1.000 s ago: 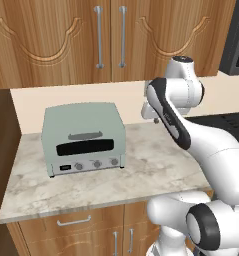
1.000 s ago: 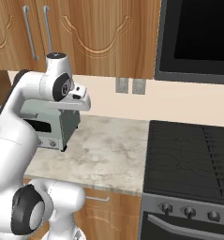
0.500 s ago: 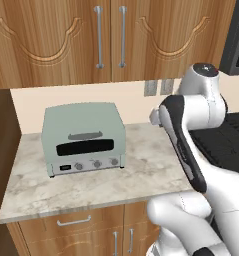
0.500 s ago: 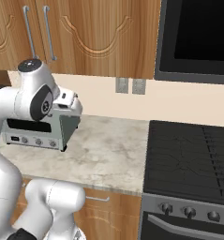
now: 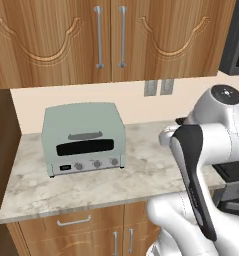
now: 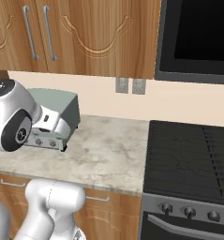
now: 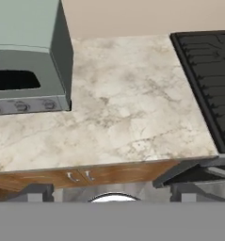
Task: Navigate to the dishwasher.
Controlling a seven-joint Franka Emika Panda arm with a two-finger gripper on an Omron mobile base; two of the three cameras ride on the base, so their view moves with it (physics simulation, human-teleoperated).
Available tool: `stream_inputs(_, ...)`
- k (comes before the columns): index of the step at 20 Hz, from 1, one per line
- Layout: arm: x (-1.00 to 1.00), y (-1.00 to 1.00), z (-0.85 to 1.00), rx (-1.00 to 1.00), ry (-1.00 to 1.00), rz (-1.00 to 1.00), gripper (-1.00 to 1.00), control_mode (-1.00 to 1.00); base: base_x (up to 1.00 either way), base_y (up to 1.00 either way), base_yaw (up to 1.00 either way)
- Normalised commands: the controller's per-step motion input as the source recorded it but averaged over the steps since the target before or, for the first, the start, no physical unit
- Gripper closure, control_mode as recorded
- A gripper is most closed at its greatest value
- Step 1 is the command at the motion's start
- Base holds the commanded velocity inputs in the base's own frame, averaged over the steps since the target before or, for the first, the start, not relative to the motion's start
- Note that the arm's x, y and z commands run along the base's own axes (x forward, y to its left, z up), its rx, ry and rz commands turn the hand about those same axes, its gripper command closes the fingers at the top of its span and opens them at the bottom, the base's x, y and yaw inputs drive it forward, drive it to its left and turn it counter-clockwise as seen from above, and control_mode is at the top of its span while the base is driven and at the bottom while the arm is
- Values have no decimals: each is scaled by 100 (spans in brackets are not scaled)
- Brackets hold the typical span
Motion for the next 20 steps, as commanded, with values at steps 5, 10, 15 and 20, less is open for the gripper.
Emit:
stream_inputs(5, -23, 0, 0, 1, 19, -3, -100, 100, -10, -2, 0)
stream_inputs(10, 0, 0, 0, 0, 0, 0, -100, 100, -80, -34, -2)
stream_inputs(15, 0, 0, 0, 0, 0, 0, -100, 100, -71, -90, -7)
stream_inputs(20, 0, 0, 0, 0, 0, 0, -100, 100, -49, -100, -2)
